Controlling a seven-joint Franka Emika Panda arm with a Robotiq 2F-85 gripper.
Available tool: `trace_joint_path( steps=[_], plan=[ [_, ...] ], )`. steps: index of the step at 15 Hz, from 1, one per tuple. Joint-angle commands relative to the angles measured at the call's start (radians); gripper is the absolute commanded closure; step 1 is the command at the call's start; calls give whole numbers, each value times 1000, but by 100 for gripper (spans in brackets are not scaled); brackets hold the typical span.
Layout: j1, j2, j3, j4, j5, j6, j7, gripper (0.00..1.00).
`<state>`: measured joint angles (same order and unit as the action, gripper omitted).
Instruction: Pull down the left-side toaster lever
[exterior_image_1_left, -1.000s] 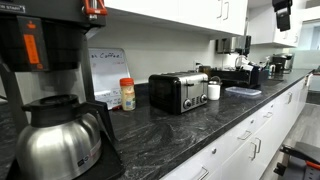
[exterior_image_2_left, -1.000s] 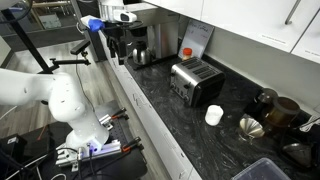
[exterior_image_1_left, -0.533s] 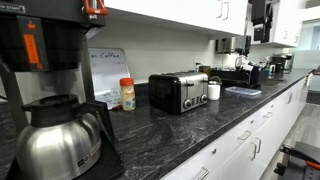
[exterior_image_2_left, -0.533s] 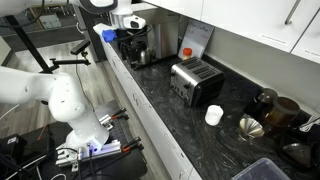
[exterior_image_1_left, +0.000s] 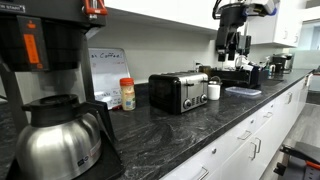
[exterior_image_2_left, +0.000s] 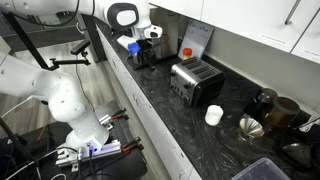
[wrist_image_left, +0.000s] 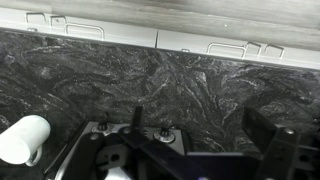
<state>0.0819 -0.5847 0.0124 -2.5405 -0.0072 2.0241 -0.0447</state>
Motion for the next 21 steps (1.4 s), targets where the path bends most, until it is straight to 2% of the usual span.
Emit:
trace_joint_path(
  steps=[1,8,15,21],
  plan=[
    [-28,135,4,51,-31,106,-6,0],
    [-51,298,20,108,-86,270,57,0],
    [-57,406,28,185,-126,313,168,0],
    [-51,466,22,213,-122,350,191,0]
  ],
)
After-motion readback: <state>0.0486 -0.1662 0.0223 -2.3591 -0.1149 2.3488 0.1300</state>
